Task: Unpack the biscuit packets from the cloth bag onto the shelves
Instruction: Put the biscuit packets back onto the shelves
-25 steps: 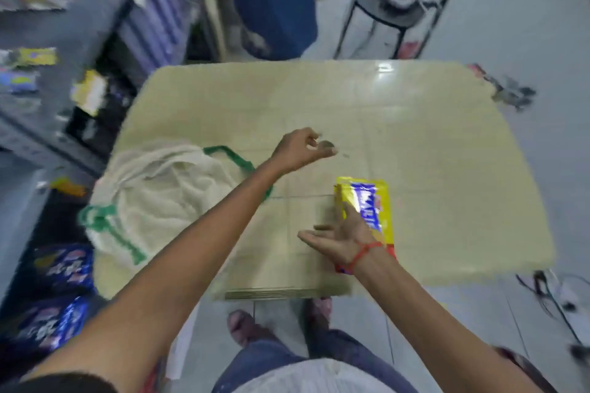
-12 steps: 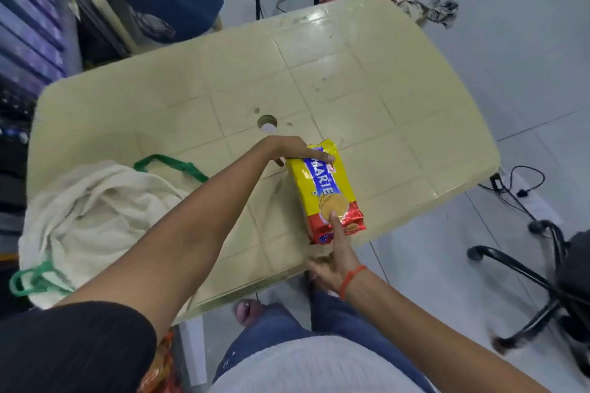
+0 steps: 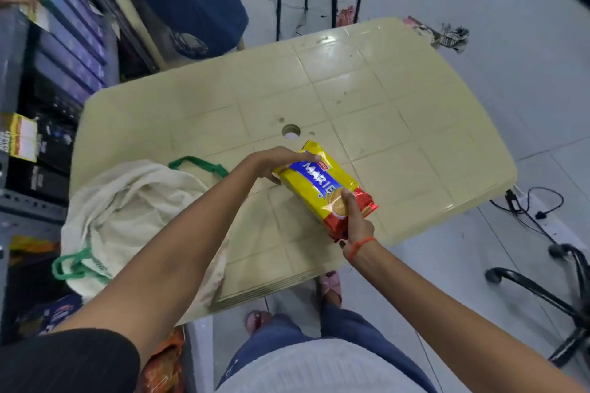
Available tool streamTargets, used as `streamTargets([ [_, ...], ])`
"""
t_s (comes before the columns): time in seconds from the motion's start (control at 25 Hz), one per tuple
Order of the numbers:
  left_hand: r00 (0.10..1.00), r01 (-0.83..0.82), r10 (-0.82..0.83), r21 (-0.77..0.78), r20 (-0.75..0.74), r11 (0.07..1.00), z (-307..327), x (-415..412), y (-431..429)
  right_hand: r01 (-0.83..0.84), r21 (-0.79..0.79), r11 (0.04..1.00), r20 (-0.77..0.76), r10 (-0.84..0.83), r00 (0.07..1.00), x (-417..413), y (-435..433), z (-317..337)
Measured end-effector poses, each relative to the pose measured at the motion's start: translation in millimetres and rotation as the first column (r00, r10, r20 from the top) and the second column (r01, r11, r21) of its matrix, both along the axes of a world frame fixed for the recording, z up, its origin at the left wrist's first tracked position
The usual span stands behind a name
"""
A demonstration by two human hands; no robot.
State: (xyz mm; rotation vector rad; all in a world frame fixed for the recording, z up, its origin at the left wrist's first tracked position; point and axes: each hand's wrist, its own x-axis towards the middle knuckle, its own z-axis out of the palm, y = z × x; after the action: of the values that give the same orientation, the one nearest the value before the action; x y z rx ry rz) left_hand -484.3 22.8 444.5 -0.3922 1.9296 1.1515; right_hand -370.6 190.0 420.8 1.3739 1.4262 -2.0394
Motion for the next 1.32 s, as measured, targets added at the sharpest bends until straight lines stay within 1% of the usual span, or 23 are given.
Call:
streamTargets([
  [0.08, 0.988, -0.15, 0.15, 0.017, -0.026, 0.989, 10, 20, -31, -0.078, 0.039, 0.996, -0.042, 0.08, 0.996, -2, -20, 4],
  [0.16, 0.939, -0.335, 0.337, 0.046, -0.07, 0.941, 23, 49, -61, -0.196, 0.062, 0.979, -0.09, 0.201, 0.975, -7, -42, 8],
  [0.24, 0.852, -0.505, 0.509, 0.069, -0.12, 0.861, 35, 80, -90, -0.336, 0.087, 0.938, -0.14, 0.346, 0.928, -15, -69, 24],
  [0.32, 0.737, -0.65, 0.657, 0.1, -0.155, 0.753, 52, 111, -116, -0.496, 0.136, 0.857, -0.18, 0.514, 0.839, -25, -99, 38],
  [0.44, 0.489, -0.835, 0.847, 0.168, -0.21, 0.523, 77, 170, -164, -0.722, 0.2, 0.662, -0.239, 0.748, 0.619, -31, -165, 56],
  [0.52, 0.305, -0.911, 0.924, 0.213, -0.229, 0.354, 83, 209, -188, -0.818, 0.259, 0.514, -0.254, 0.853, 0.456, -29, -210, 66],
  [0.56, 0.209, -0.936, 0.95, 0.235, -0.23, 0.263, 84, 230, -201, -0.861, 0.28, 0.425, -0.258, 0.897, 0.359, -24, -235, 71],
  [0.6, 0.134, -0.952, 0.966, 0.243, -0.219, 0.187, 86, 248, -209, -0.892, 0.295, 0.344, -0.259, 0.927, 0.272, -19, -257, 77],
  [0.64, 0.067, -0.958, 0.976, 0.261, -0.209, 0.121, 88, 264, -217, -0.913, 0.302, 0.273, -0.261, 0.945, 0.196, -15, -277, 81],
  [0.72, -0.084, -0.956, 0.975, 0.291, -0.203, -0.022, 92, 302, -237, -0.947, 0.303, 0.103, -0.261, 0.965, 0.021, -1, -325, 88],
  [0.76, -0.145, -0.952, 0.972, 0.293, -0.183, -0.086, 93, 320, -247, -0.953, 0.304, 0.014, -0.265, 0.962, -0.071, 8, -348, 92],
  [0.8, -0.19, -0.946, 0.968, 0.294, -0.166, -0.136, 90, 339, -257, -0.95, 0.304, -0.078, -0.278, 0.946, -0.166, 21, -372, 95],
  [0.84, -0.231, -0.937, 0.961, 0.302, -0.151, -0.178, 89, 355, -266, -0.941, 0.308, -0.14, -0.295, 0.926, -0.235, 32, -393, 98],
  [0.88, -0.272, -0.921, 0.951, 0.325, -0.144, -0.215, 86, 369, -274, -0.933, 0.313, -0.178, -0.303, 0.913, -0.275, 42, -413, 100],
  [0.92, -0.308, -0.904, 0.941, 0.352, -0.137, -0.244, 85, 378, -280, -0.932, 0.314, -0.184, -0.313, 0.906, -0.284, 51, -430, 101],
  [1.04, -0.427, -0.838, 0.898, 0.419, -0.104, -0.35, 86, 393, -299, -0.918, 0.361, -0.165, -0.353, 0.887, -0.299, 75, -481, 104],
  [1.12, -0.471, -0.811, 0.877, 0.438, -0.093, -0.389, 88, 394, -313, -0.891, 0.425, -0.158, -0.362, 0.873, -0.327, 87, -507, 102],
  [1.24, -0.552, -0.789, 0.825, 0.396, -0.12, -0.47, 59, 398, -348, -0.877, 0.457, -0.148, -0.368, 0.866, -0.338, 97, -535, 97],
  [1.32, -0.572, -0.786, 0.811, 0.366, -0.125, -0.498, 55, 400, -358, -0.883, 0.447, -0.143, -0.387, 0.859, -0.335, 101, -545, 93],
])
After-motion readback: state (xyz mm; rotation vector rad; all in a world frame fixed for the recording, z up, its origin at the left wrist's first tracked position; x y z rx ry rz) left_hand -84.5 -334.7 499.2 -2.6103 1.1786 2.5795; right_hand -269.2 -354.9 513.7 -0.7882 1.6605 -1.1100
